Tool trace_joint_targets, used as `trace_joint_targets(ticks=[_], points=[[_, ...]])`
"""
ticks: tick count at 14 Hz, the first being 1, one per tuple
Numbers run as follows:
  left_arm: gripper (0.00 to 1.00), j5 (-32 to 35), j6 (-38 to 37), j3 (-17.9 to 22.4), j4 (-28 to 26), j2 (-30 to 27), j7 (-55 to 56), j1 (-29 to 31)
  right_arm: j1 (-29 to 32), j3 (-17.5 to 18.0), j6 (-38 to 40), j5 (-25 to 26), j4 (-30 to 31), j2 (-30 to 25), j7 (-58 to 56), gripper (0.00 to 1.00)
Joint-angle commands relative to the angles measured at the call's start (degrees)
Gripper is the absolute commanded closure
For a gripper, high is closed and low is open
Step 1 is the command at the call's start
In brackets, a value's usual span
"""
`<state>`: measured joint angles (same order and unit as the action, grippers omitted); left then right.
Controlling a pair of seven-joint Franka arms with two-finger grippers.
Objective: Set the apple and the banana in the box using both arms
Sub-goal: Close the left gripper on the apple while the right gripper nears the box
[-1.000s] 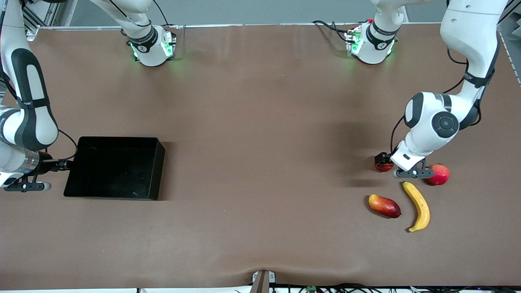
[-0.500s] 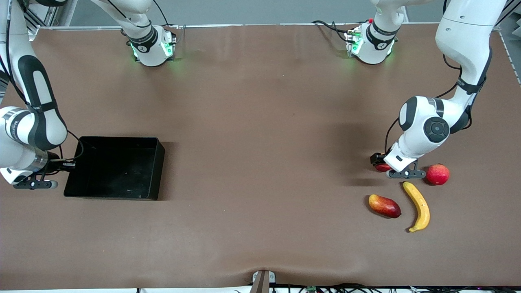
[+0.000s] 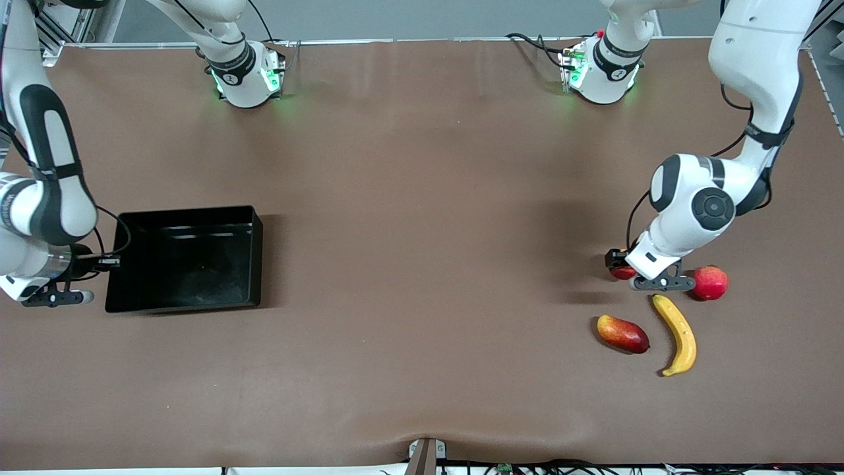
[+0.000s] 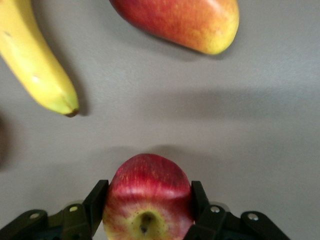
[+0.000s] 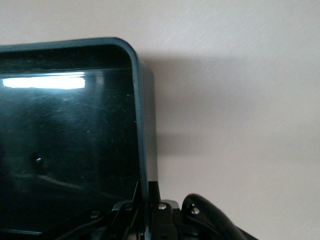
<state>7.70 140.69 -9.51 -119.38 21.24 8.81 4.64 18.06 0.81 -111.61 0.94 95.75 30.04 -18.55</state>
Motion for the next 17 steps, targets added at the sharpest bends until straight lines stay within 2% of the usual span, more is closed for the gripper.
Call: trace_joint_targets(ticks=[1,3,5,7,9,11,14,17], points=[[1.00,-0.50,-7.96,-1.47,0.98,-7.25,0.24,-0.07,-2.05,0.59,10.24,-4.00,-4.08,-1.21,2.02,1.00],[1.00,-0.67,-13.75,-2.78,3.35,-9.72,0.77,-0.07,-4.95,0.59,15.00,-6.90,-4.08,-3.31,2.11,1.00],[1.00,-0.59,-19.55,-4.80,6.77,-9.91,3.13,-0.07,-9.15,0.59,17.47,-7.61,-4.08,-5.33,2.11,1.00],[1.00,-0.59,-21.51,-5.60,8.01,-9.73,4.63,-0.16,-14.78,0.59,18.18,-7.96,-3.91,-6.92,4.29,1.00],[1.00,-0.59,-21.51,-6.83,8.02,-9.73,6.21,-0.16,-18.83,0.68,18.10,-8.75,-3.91,-7.36,11.66,1.00],[1.00,-0.59,-21.51,-7.62,8.02,-9.82,7.71,-0.07,-23.57,0.60,17.05,-9.89,-3.99,-7.45,13.70,1.00],[1.00,-0.67,-21.69,-8.15,8.02,-10.61,8.06,-0.07,-27.97,0.59,12.66,-15.77,-3.47,-7.36,20.99,1.00],[1.00,-0.67,-22.39,-9.90,7.93,-11.75,10.60,0.02,-34.73,0.68,6.08,-16.84,-3.47,-6.57,29.68,1.00]])
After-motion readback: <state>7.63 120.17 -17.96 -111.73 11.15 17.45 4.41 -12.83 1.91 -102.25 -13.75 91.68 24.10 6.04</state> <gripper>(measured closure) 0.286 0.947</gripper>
